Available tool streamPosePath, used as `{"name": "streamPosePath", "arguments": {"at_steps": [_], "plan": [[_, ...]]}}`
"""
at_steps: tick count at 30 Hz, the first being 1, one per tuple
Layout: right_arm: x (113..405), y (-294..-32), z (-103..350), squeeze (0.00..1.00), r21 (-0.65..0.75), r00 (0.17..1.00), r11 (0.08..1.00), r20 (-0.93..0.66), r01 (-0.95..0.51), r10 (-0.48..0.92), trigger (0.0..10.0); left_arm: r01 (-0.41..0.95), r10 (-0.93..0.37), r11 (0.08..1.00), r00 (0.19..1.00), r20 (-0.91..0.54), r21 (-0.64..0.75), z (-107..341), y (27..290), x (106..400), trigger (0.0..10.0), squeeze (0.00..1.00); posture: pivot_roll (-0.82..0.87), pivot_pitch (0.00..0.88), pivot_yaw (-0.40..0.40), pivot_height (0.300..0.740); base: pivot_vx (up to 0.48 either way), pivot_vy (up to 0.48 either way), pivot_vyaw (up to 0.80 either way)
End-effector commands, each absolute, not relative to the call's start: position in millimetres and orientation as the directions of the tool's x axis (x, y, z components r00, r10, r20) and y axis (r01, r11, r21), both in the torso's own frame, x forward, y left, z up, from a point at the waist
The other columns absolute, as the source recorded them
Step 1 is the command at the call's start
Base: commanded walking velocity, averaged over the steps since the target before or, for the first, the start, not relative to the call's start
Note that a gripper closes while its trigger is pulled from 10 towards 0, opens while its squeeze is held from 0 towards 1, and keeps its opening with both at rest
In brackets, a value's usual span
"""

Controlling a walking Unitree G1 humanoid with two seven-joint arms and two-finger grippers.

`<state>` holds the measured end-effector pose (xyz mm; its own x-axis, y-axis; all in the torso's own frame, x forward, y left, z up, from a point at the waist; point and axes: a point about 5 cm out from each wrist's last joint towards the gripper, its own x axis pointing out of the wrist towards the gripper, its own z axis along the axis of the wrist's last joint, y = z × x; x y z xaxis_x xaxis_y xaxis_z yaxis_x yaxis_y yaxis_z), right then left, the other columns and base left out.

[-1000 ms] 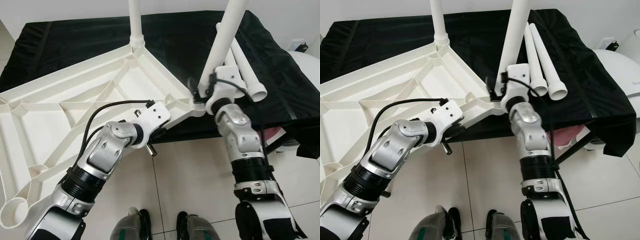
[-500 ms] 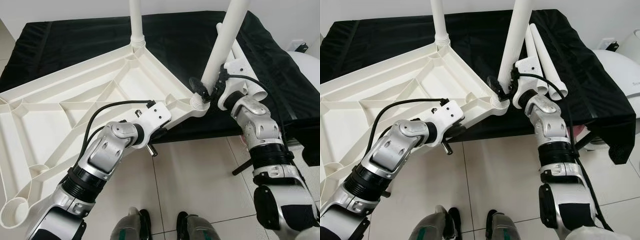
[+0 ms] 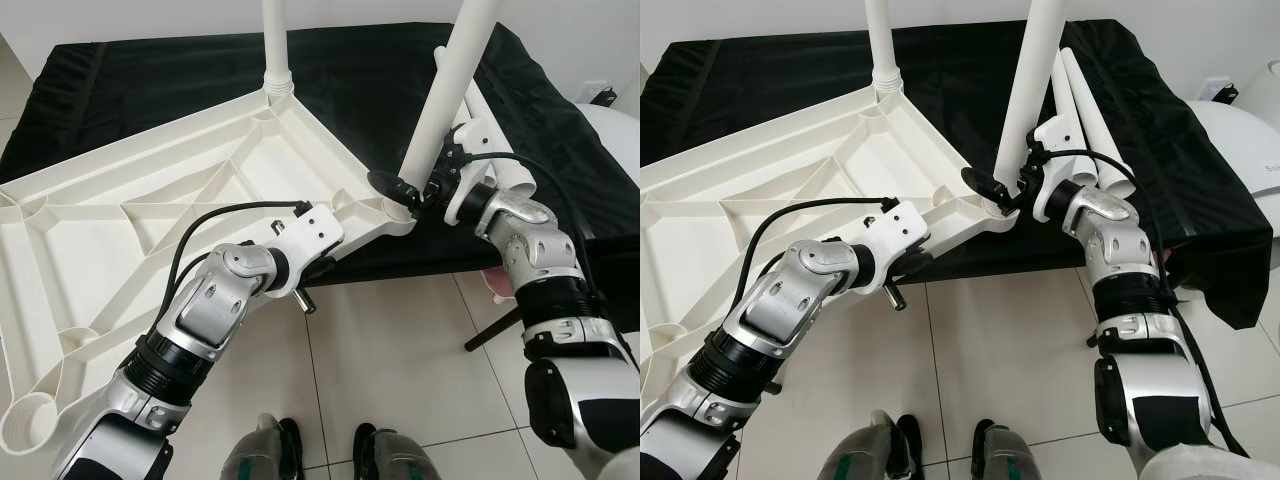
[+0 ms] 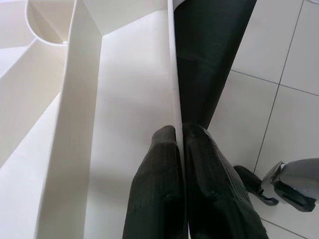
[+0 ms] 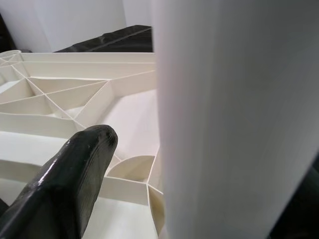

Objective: Building children table

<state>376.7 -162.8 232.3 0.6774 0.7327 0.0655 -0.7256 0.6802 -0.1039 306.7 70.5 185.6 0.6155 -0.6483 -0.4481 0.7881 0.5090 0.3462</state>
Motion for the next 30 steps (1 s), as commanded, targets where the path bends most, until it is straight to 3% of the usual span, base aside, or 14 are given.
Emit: {"name": "streamPosePath", "arguments": {"at_steps": [1,2,4,5,20,21,30], "plan": [[377,-167,231,0.00,-0.090,0.674,0.677,0.068,-0.730,0.736,10.0,0.760,-0.648,0.519,0.649,-0.399,0.392,197,69,307,10.0,0.00,-0.08,0.135,0.008,0.740,0.000,0.000,0.00],[379,-172,230,0.00,-0.084,0.688,0.691,0.065,-0.718,0.723,1.8,0.760,-0.648,0.519,0.649,-0.398,0.392,197,69,307,10.0,0.00,-0.08,0.136,0.010,0.740,0.000,0.000,0.00],[380,-175,230,0.00,-0.080,0.698,0.701,0.063,-0.709,0.713,1.8,0.760,-0.649,0.519,0.649,-0.398,0.392,197,69,307,10.0,0.00,-0.08,0.136,0.010,0.740,0.000,0.000,0.00],[381,-178,230,0.00,-0.077,0.708,0.711,0.062,-0.699,0.703,0.0,0.759,-0.648,0.519,0.649,-0.399,0.392,197,69,307,10.0,0.00,-0.08,0.136,0.010,0.740,0.000,0.000,0.00],[384,-184,230,0.00,-0.068,0.710,0.714,0.077,-0.697,0.700,0.0,0.758,-0.647,0.521,0.650,-0.398,0.393,198,70,307,10.0,0.00,-0.08,0.141,0.011,0.740,0.000,0.000,0.00],[385,-182,230,0.00,-0.065,0.713,0.718,0.081,-0.693,0.696,10.0,0.758,-0.647,0.521,0.650,-0.398,0.392,198,70,307,10.0,0.00,-0.08,0.141,0.010,0.740,0.000,0.000,0.00],[387,-173,233,0.00,-0.045,0.749,0.761,0.146,-0.647,0.646,10.0,0.758,-0.647,0.522,0.651,-0.398,0.391,197,70,308,10.0,0.00,-0.08,0.141,0.010,0.740,0.000,0.000,0.00]]}}
